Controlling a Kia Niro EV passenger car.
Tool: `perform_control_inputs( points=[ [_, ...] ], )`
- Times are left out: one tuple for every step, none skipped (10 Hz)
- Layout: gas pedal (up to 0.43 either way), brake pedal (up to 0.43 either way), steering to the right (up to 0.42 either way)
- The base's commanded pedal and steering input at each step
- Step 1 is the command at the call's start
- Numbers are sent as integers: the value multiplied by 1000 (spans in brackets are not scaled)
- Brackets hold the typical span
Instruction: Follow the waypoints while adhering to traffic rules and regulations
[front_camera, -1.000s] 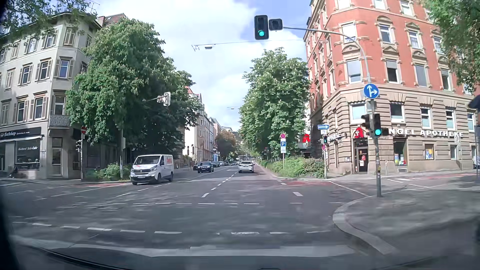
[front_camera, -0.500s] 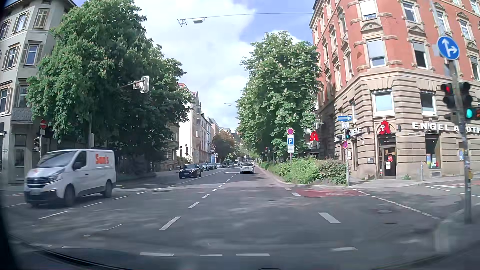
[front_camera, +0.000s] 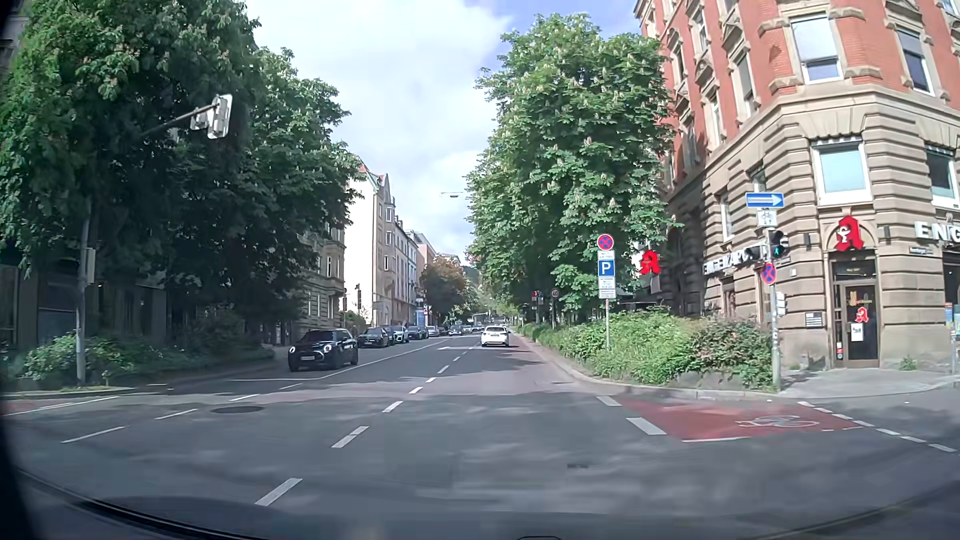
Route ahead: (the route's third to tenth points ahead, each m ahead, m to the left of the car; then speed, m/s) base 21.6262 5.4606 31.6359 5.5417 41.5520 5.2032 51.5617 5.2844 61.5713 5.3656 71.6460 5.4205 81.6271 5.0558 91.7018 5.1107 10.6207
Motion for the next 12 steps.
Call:
perform_control_inputs(
  points=[
    [98, 0, 2],
    [98, 0, 2],
    [98, 0, 3],
    [98, 0, 2],
    [98, 0, 2],
    [110, 0, 2],
    [110, 0, 2],
    [110, 0, 2],
    [110, 0, 2],
    [110, 0, 2],
    [110, 0, 2],
    [110, 0, 2]
  ],
)
